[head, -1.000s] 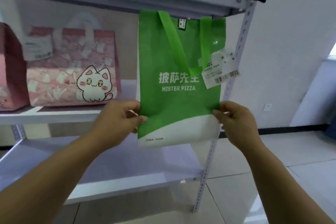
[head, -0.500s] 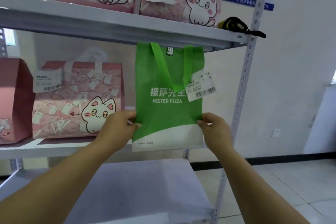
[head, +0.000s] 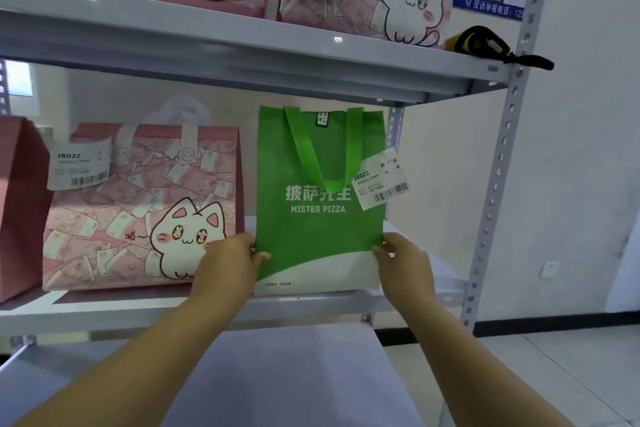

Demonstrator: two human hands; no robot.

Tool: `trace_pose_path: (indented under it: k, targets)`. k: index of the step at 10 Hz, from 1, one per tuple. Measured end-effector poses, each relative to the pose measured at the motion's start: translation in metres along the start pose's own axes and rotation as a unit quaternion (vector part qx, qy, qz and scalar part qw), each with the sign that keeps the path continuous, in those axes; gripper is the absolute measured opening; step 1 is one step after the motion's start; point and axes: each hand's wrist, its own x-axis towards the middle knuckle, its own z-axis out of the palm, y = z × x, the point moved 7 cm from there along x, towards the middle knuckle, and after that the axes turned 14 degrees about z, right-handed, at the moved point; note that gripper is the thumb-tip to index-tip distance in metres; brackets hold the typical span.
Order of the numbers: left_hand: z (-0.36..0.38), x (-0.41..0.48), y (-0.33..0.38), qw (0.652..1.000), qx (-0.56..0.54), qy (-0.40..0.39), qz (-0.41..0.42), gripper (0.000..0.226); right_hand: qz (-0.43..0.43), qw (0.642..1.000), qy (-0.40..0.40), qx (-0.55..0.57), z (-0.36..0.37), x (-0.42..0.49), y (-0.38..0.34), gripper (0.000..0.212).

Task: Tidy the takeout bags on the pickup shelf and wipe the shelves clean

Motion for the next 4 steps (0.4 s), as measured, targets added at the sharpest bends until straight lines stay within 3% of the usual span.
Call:
trace_pose_path:
  k: [4]
  targets:
    - [-0.007,-0.005,-0.003,0.999,-0.015,0.036,-0.005,0.026,-0.014,0.999,0.020,-0.023,-0.010,-0.002,-0.002,0.029]
